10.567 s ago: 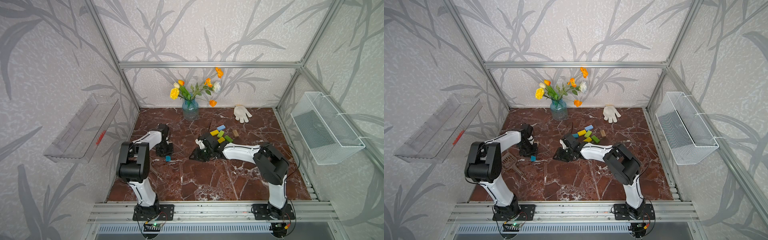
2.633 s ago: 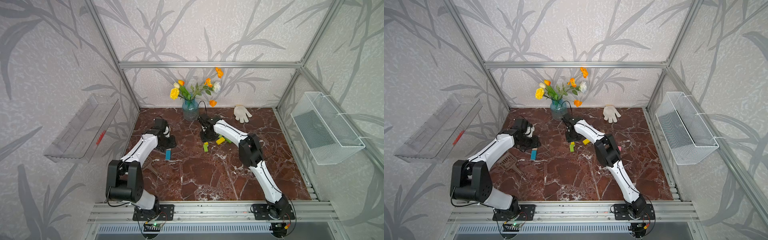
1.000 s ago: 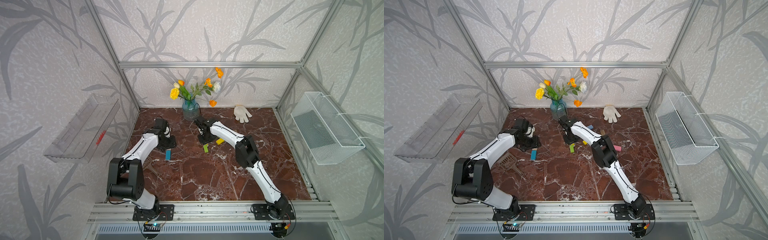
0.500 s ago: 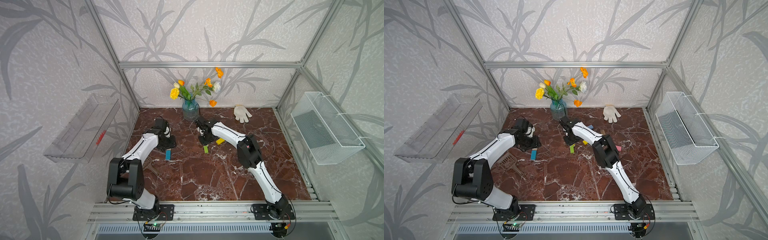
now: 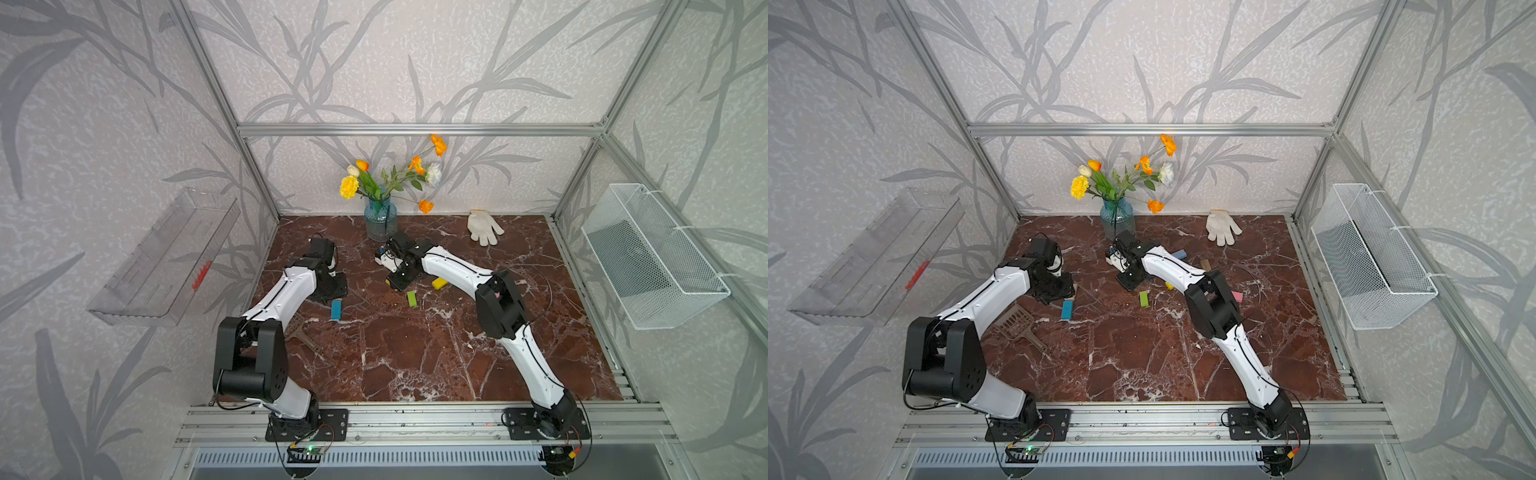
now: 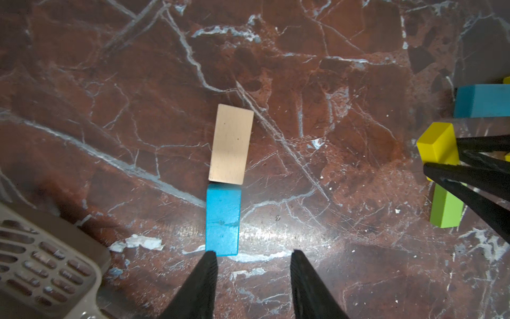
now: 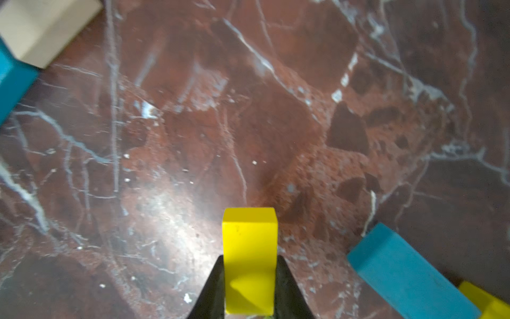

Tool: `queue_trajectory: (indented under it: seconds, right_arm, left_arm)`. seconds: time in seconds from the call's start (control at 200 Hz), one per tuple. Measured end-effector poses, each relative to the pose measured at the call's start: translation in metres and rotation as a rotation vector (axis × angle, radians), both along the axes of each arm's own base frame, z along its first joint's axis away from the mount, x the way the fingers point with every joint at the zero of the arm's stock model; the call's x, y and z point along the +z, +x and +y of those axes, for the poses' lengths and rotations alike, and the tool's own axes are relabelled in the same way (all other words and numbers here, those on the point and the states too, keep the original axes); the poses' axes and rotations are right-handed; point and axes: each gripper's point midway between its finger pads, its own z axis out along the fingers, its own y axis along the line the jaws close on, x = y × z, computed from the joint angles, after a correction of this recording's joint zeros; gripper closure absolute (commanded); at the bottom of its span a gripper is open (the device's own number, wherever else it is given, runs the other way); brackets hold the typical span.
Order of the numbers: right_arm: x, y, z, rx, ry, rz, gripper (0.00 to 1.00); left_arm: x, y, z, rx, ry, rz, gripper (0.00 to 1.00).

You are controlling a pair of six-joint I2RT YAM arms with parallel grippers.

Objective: Assemble the letter c with building blocks
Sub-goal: Pick up the building block from the center of the board.

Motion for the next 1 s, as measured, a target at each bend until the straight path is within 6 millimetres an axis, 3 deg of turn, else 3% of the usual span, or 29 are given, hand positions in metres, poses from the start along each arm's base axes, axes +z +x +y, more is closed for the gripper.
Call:
queue_trajectory:
  seconds: [0.19,0.415,0.75,1.0]
  right_arm:
    - [0.016,-0.002,0.042,0.109,0.076,-0.083,0.76]
    - [0.013,-0.004,0.075,0.200,0.105,-0.149,0.77]
    - [0.000,0.010,0.098,0.259,0.146,-0.203,0.77]
    - [0.007,0.023,0.113,0.276,0.185,-0.265,0.74]
  left_arm:
    - [0.000,-0.003,0.009,0.029,0.044,0.009,0.57]
    - [-0.001,-0.004,0.017,0.050,0.071,0.014,0.58]
    - [0.002,-0.004,0.032,0.103,0.057,0.011,0.59]
    - [0.002,-0.004,0.044,0.150,0.012,0.013,0.59]
